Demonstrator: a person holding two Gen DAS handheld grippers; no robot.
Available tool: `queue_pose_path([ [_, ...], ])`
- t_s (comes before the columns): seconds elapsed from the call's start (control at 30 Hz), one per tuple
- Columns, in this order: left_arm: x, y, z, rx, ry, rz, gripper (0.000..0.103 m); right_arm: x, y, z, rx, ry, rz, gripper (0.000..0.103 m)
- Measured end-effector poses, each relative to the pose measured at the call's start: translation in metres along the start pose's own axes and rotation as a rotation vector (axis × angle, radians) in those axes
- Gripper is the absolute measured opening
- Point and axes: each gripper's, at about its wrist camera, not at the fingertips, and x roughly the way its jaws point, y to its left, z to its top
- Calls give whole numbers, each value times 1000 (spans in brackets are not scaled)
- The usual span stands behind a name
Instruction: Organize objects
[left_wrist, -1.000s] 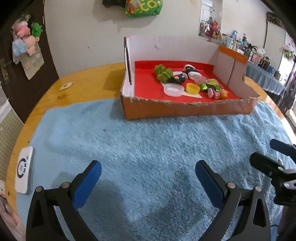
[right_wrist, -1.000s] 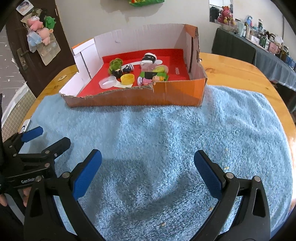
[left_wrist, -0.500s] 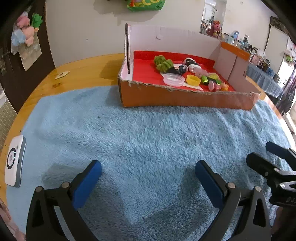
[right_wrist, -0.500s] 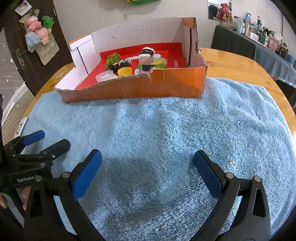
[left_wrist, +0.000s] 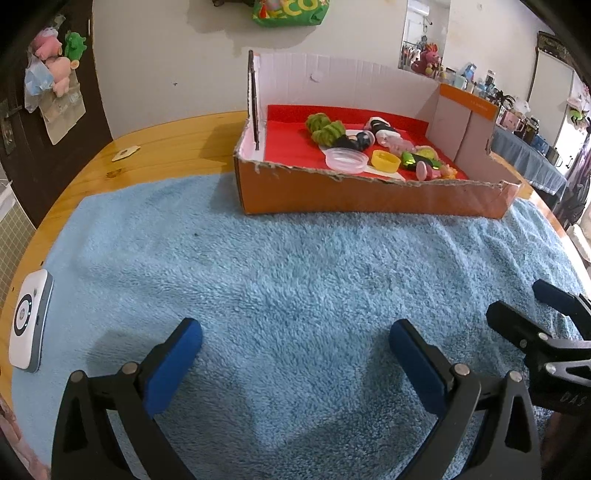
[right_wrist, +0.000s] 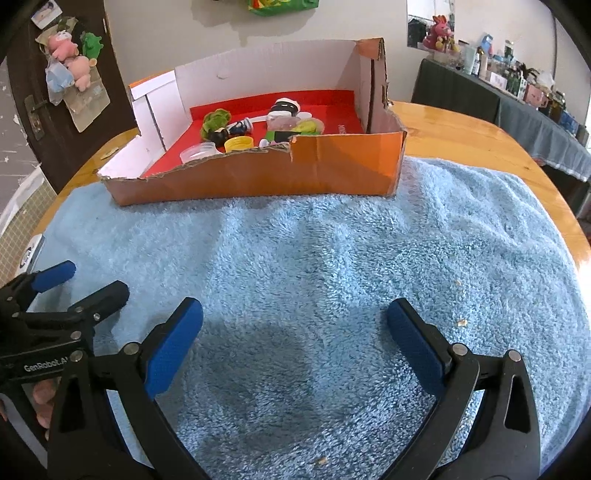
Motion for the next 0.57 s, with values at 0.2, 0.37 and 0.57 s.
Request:
queue_pose_path([
  [0.2, 0, 1, 1, -3, -2, -9, 103, 1, 0, 1, 2, -4, -4, 103],
  [0.37, -2, 5, 0, -21, -13, -31, 103, 1, -1, 1, -3, -1, -11, 103],
  [0.57, -3, 5, 0, -20, -13, -28, 103, 0, -1, 1, 6, -7, -2, 103],
])
